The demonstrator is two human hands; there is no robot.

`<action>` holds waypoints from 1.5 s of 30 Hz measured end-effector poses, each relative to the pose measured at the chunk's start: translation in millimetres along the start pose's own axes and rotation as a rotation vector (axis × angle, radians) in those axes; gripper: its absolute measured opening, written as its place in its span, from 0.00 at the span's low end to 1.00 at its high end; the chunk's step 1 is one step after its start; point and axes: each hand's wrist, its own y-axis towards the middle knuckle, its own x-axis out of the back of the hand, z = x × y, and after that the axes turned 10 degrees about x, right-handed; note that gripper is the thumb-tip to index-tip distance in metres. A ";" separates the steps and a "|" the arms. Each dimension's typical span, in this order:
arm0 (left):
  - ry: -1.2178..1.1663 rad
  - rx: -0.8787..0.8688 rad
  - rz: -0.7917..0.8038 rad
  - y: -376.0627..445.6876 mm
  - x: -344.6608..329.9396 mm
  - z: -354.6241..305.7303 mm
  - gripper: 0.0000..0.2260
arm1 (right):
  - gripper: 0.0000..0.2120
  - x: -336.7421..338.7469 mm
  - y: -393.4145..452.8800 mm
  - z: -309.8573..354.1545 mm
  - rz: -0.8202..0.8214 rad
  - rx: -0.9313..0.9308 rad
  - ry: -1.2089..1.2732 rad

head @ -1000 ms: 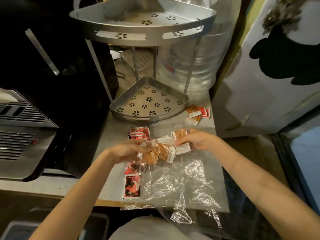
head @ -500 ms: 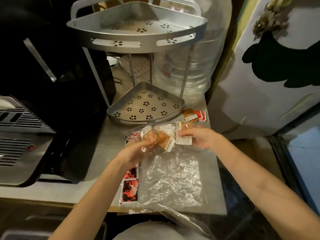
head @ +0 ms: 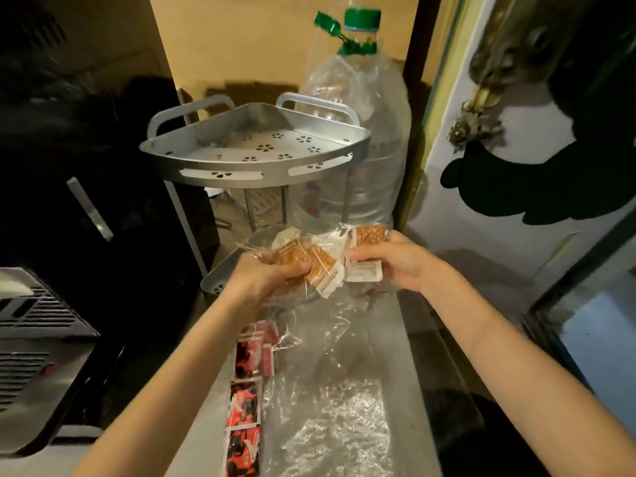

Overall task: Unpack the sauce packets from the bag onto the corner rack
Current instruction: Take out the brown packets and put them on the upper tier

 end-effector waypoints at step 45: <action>0.238 -1.093 -0.229 -120.5 67.7 -392.6 0.15 | 0.07 -103.4 52.2 372.2 0.025 1.100 0.071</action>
